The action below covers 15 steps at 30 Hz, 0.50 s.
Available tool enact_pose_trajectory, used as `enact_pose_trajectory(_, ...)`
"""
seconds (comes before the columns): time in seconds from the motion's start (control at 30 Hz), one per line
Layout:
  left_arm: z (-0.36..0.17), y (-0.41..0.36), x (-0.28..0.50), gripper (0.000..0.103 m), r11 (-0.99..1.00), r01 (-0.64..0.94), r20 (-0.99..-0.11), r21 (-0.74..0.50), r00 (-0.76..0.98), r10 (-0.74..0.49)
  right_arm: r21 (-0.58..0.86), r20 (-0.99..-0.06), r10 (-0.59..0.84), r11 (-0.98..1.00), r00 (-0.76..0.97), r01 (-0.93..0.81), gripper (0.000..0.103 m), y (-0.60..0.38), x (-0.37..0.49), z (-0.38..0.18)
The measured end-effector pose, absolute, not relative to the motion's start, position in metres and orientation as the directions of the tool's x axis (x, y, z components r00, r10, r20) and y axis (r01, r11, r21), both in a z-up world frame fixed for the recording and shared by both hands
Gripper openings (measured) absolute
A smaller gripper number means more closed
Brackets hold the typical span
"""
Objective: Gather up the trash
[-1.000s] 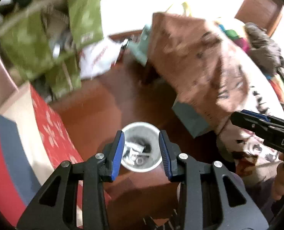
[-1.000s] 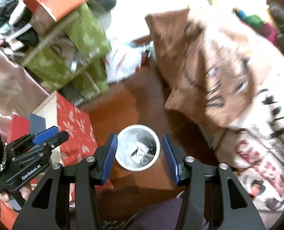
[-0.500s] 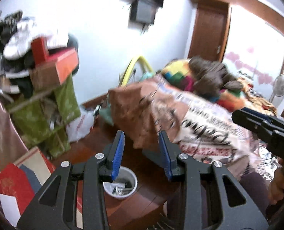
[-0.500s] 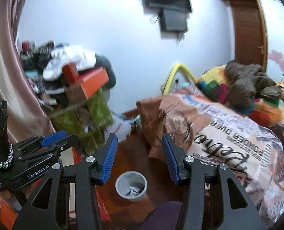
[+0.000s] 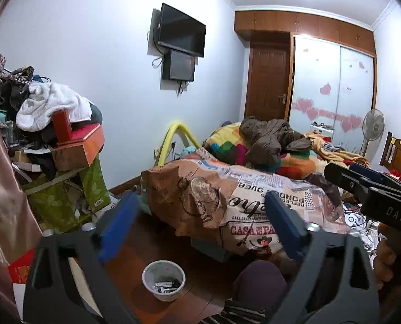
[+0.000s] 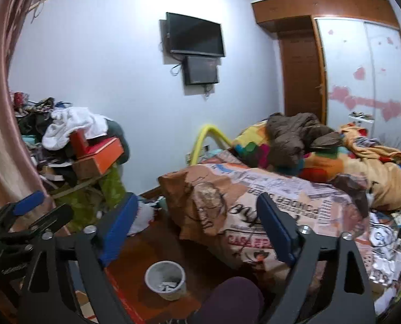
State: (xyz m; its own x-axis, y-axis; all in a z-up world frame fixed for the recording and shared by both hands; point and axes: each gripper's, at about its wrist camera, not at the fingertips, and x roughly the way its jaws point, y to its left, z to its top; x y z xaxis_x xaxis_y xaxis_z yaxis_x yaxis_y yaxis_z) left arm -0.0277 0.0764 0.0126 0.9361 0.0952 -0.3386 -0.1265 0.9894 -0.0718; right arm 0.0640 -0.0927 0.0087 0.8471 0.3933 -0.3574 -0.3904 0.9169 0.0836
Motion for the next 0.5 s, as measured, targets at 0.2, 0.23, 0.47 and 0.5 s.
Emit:
enact_pose_trajectory(0.2, 0.013, 0.066, -0.035, 0.099, 0.993, -0.097, -0.325, -0.072, 0.943, 0.069, 0.050, -0.313, 0.297, 0.954, 0.902, -0.297, 0.103, -0.105, 0.050, 0.010)
enact_pose_trajectory(0.23, 0.014, 0.065, -0.035, 0.099, 0.993, -0.092, -0.323, -0.075, 0.944, 0.063, 0.052, -0.313, 0.294, 0.955, 0.903, -0.293, 0.103, -0.107, 0.048, 0.010)
enact_pose_trajectory(0.47, 0.014, 0.058, -0.036, 0.100, 0.994, -0.072, -0.322, -0.082, 0.946, 0.042, 0.054, -0.318, 0.278, 0.960, 0.906, -0.276, 0.103, -0.116, 0.046, 0.010)
enact_pose_trajectory(0.5, 0.014, 0.057, -0.037, 0.100, 0.994, -0.071, -0.320, -0.083, 0.947, 0.041, 0.056, -0.318, 0.278, 0.960, 0.906, -0.275, 0.103, -0.116, 0.046, 0.011)
